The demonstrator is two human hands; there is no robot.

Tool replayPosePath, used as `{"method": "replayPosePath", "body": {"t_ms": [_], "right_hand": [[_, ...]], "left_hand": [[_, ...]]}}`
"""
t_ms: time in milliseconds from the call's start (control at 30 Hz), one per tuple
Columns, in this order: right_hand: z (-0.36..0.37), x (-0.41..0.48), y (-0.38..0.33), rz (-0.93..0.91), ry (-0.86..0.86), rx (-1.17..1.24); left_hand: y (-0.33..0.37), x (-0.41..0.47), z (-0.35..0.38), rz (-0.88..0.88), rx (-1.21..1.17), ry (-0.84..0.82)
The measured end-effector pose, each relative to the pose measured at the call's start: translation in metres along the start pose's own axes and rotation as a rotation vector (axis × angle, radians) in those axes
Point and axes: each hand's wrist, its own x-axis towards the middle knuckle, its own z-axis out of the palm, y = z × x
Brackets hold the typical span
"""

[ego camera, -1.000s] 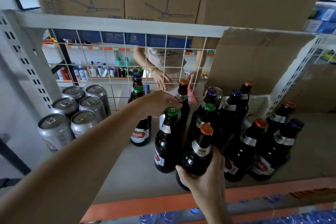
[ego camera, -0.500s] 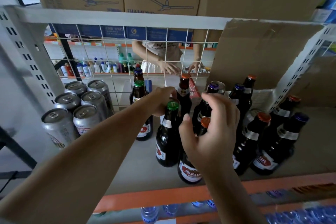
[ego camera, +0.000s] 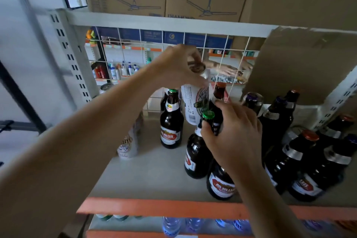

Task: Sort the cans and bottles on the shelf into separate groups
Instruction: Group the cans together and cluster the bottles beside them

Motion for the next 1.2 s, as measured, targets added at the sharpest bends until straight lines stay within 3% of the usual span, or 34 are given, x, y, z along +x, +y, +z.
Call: {"method": "replayPosePath", "body": {"t_ms": [333,633,833,1200], "right_hand": [[-0.004,0.010,-0.011,0.032,-0.054,-0.048],[-0.001,0.034,-0.039,-0.050,-0.056,0.137],[-0.001,0.040,-0.045,-0.071,-0.120,0.241],[0.003,0.038,-0.034,-0.034,-0.134,0.271]], "left_hand": [[0.009,-0.062,-0.077,-0.016,0.041,0.267],[-0.037,-0.056,-0.076,-0.102,0.279,0.293],[-0.069,-0.041,-0.059,-0.162,0.177,0.219],[-0.102,-0.004,-0.020,-0.134,0.196,0.018]]}}
